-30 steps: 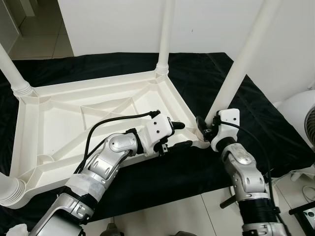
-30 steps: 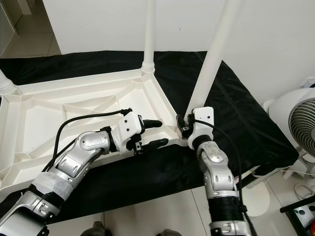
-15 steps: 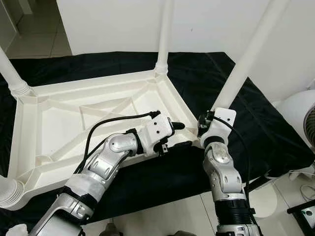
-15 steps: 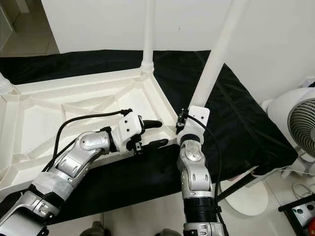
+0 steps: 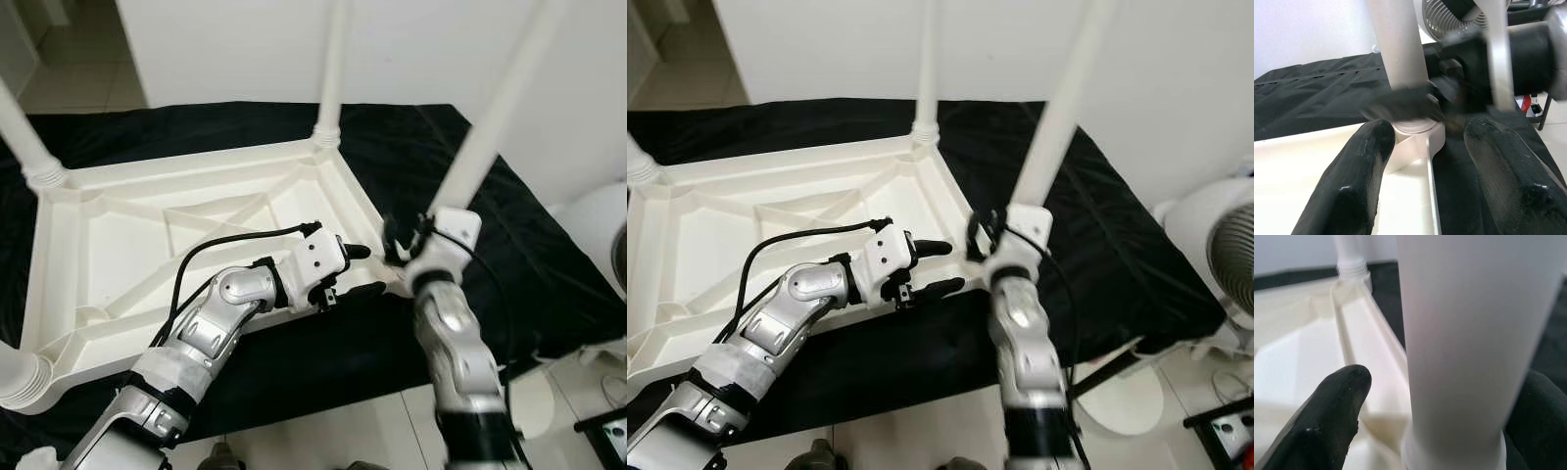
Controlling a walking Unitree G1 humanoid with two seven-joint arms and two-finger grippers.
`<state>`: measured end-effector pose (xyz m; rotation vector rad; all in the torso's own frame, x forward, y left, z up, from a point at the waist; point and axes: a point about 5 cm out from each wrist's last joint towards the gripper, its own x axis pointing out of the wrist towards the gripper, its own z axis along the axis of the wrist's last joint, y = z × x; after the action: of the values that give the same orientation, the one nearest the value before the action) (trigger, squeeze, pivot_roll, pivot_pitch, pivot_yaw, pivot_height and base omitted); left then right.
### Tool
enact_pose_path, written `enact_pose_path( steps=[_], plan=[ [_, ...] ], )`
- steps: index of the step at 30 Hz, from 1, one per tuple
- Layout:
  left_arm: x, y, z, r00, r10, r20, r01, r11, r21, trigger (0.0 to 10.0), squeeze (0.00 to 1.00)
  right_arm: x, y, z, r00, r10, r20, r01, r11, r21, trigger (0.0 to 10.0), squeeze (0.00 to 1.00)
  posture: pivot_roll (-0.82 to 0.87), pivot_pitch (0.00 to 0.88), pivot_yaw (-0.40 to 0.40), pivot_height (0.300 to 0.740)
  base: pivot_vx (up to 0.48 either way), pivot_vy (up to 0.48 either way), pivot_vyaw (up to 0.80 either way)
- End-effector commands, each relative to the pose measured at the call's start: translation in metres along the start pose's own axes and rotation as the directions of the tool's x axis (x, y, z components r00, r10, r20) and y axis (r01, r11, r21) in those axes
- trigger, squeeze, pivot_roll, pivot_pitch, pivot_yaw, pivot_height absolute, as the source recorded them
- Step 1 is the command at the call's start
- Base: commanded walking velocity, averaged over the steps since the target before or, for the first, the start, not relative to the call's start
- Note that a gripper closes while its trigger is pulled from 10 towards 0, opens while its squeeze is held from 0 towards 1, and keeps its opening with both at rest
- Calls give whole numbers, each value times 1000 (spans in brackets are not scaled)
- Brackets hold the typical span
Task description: Building children table
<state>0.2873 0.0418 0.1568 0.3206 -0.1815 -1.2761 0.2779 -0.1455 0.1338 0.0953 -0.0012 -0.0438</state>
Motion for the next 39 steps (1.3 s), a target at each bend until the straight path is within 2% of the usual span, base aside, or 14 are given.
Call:
enact_pose_path(
  steps=[1,4,5,10,16,19,24,27,28,29,30,32,33,39],
  plan=[
    [2,-6,0,998,-67,-1,67,998,10,10000,0,-2,-3,5,998,55,22,-55,998,-2,10000,1000,13,0,-70,740,0,0,0],
    [2,-6,0,998,-68,0,68,998,11,10000,0,-5,-7,4,995,99,16,-99,995,-23,10000,1000,13,0,-70,740,0,0,0],
    [3,-6,1,997,-71,1,71,997,11,10000,0,-10,-19,-1,984,176,-8,-176,981,-78,10000,0,8,0,-66,740,0,0,0],
    [3,-6,1,997,-75,1,75,997,13,10000,0,-12,-35,-3,968,249,-27,-250,958,-141,10000,0,7,0,-63,740,0,0,0],
    [3,-5,2,997,-79,1,79,997,15,10000,0,-2,-49,-4,940,335,-65,-341,914,-218,10000,0,5,0,-48,740,0,0,0],
    [3,-5,2,997,-82,0,82,997,17,10000,0,11,-50,-3,927,369,-69,-373,887,-271,10000,0,7,0,-42,740,0,0,0],
    [4,-3,2,997,-80,-1,80,997,18,10000,0,24,-49,-2,914,398,-82,-404,873,-272,10000,0,11,0,-36,740,0,0,0],
    [4,-2,4,997,-78,0,78,997,22,10000,0,34,-42,-1,896,436,-83,-441,853,-278,10000,0,15,0,-35,740,0,0,0],
    [4,-2,4,997,-77,0,77,997,23,10000,0,37,-39,-1,888,451,-85,-456,845,-279,6627,0,16,0,-33,740,0,0,0],
    [5,-2,4,997,-77,0,76,997,23,10000,0,39,-37,-1,883,461,-86,-465,840,-279,6627,0,16,0,-33,740,0,0,0],
    [5,-2,4,997,-77,0,76,997,24,10000,0,40,-36,-1,881,466,-88,-471,838,-277,2667,0,19,0,-34,740,0,0,0],
    [5,-2,4,997,-77,0,76,997,24,10000,0,40,-36,-1,881,466,-88,-471,838,-277,2667,0,19,0,-34,740,0,0,0],
    [5,-2,4,997,-76,0,76,997,27,10000,0,42,-33,-3,871,482,-93,-488,831,-267,0,0,24,0,-38,740,0,0,0],
    [5,-1,5,997,-71,0,71,997,32,10000,0,41,-29,-9,853,512,-104,-520,814,-258,0,0,24,0,-40,740,0,0,0]
  ],
)
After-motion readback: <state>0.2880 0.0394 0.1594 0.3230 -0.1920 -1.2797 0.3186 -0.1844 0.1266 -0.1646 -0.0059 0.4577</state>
